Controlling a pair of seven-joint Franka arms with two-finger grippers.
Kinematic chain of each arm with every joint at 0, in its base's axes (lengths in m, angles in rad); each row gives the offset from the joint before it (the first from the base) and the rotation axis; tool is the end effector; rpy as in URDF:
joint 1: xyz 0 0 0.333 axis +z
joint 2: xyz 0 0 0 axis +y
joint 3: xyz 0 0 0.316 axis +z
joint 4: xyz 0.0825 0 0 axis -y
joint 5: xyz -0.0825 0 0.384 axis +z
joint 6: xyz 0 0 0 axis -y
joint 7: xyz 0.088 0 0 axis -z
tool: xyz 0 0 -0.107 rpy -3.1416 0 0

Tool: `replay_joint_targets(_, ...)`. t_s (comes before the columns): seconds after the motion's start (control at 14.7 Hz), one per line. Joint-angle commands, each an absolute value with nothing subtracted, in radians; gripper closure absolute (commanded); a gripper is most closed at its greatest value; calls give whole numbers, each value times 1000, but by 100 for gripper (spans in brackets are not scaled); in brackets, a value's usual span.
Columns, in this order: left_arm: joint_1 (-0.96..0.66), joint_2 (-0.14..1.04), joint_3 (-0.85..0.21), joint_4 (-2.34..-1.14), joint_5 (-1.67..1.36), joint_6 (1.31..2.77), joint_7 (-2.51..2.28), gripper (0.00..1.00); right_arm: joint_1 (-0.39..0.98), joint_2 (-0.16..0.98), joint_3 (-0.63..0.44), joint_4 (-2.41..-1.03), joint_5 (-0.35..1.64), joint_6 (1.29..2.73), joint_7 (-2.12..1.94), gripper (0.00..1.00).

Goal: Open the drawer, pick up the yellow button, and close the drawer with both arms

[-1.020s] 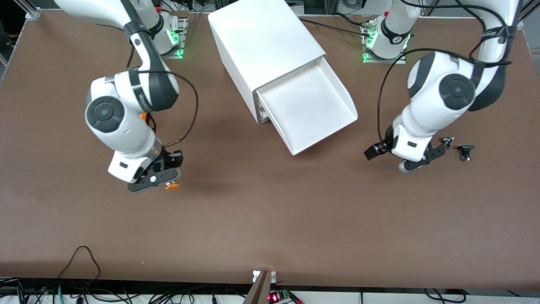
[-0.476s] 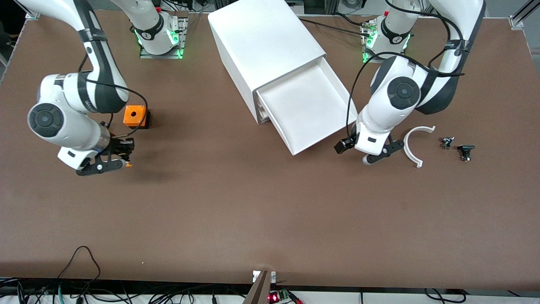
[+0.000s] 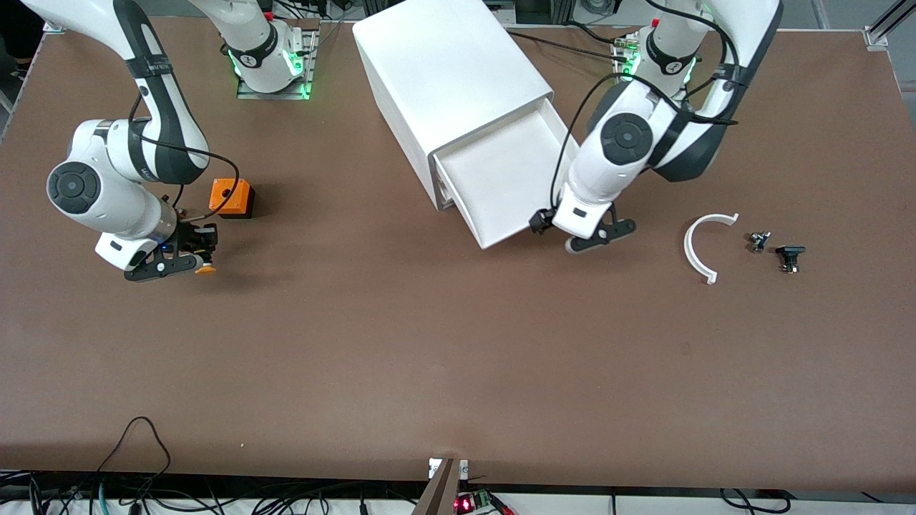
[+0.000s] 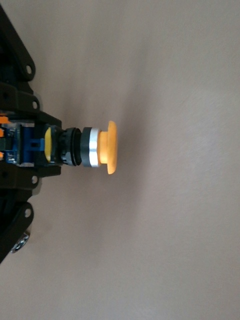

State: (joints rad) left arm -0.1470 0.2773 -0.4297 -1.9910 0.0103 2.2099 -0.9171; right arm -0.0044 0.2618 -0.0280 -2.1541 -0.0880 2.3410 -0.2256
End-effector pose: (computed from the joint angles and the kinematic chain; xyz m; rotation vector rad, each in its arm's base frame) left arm 0.5036 -0.3168 0.3333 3.0363 0.5317 -0.1490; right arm 0.5575 -0.0194 0.2712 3.0555 0.3957 -0.1281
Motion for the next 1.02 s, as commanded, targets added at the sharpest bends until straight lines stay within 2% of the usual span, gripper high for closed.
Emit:
replay_joint_targets(0.0, -149, 218, -503, -2080, 29, 2209, -931, 0, -47, 235, -11, -2261, -100, 2434, -290, 74)
replay_joint_targets(0.41, -147, 193, -635, -2114, 29, 2175, -927, 0, -103, 287, -11, -2330, -100, 2611, -396, 74)
replay_joint_targets(0.61, -147, 186, -684, -2126, 29, 2174, -927, 0, -127, 304, -11, -2330, -100, 2631, -442, 74)
replay_joint_targets(0.68, -147, 186, -687, -2128, 29, 2174, -925, 0, -127, 308, -11, -2329, -100, 2631, -442, 70)
replay_joint_targets(0.75, -147, 187, -687, -2128, 29, 2174, -920, 0, -127, 307, -11, -2327, -98, 2625, -428, 38)
replay_joint_targets(0.82, -141, 186, -687, -2126, 29, 2175, -919, 0, -127, 305, -9, -2326, -98, 2619, -423, 0)
replay_joint_targets(0.95, -138, 180, -687, -2125, 29, 2175, -914, 0, -127, 299, -9, -2321, -92, 2612, -423, 0)
